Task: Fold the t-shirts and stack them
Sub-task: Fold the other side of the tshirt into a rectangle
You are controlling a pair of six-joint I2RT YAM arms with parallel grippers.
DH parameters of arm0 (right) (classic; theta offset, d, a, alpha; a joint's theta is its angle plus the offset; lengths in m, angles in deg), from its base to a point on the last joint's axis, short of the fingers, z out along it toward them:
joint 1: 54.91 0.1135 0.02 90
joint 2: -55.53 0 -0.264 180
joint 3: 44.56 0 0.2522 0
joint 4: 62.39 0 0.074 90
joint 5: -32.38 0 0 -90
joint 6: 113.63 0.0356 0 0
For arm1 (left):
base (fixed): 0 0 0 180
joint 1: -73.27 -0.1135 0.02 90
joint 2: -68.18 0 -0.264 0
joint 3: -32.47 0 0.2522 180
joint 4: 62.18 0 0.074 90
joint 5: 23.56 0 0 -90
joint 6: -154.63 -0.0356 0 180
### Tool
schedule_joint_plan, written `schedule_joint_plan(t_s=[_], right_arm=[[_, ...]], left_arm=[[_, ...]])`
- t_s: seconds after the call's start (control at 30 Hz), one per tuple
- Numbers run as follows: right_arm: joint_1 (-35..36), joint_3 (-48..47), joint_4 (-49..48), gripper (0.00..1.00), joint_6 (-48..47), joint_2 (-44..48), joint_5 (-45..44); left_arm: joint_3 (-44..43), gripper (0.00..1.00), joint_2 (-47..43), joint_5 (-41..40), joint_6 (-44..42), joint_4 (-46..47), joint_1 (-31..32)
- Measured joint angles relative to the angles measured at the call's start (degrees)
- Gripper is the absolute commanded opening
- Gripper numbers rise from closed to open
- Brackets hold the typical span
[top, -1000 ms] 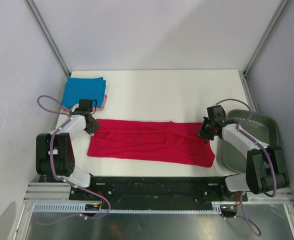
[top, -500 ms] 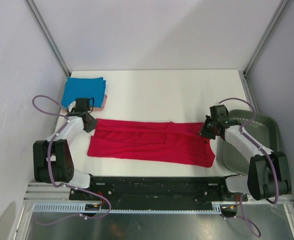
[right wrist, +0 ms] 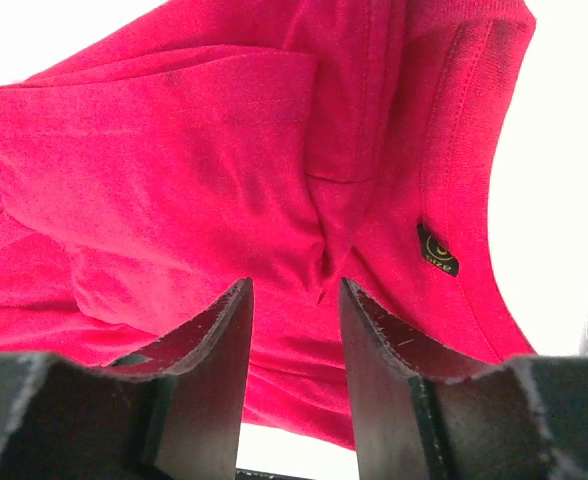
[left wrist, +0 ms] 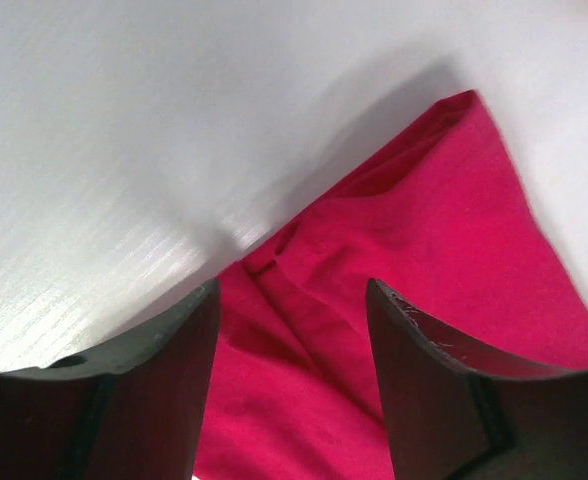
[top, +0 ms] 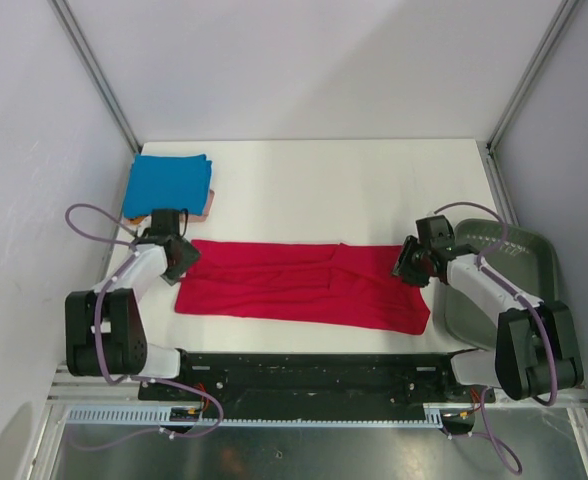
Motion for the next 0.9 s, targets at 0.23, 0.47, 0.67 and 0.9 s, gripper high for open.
schedule_joint_plan(t_s=[0.23,0.47,0.67,0.9], right_arm=[[1.55,-2.29,-0.33,0.45,-1.07,-0.09,-0.94],[2.08,-9.35,-3.74,0.44,-2.62,-7.76,-3.32],[2.03,-10.40,-4.28,0.43,-2.78,-11.74,-6.69],[1.44,-10.45,-4.15,0.42,-2.67,-13.18,-9.62]], left_arm=[[-2.19,0.56,-3.43,1.49,-2.27,0.04,0.70],[-12.02,0.53,2.23,9.01,-8.57,2.62,12.31],[-22.97,0.53,15.15,17.75,-11.93,7.39,25.55],[-35.34,0.54,30.14,23.54,-13.35,10.40,36.39]])
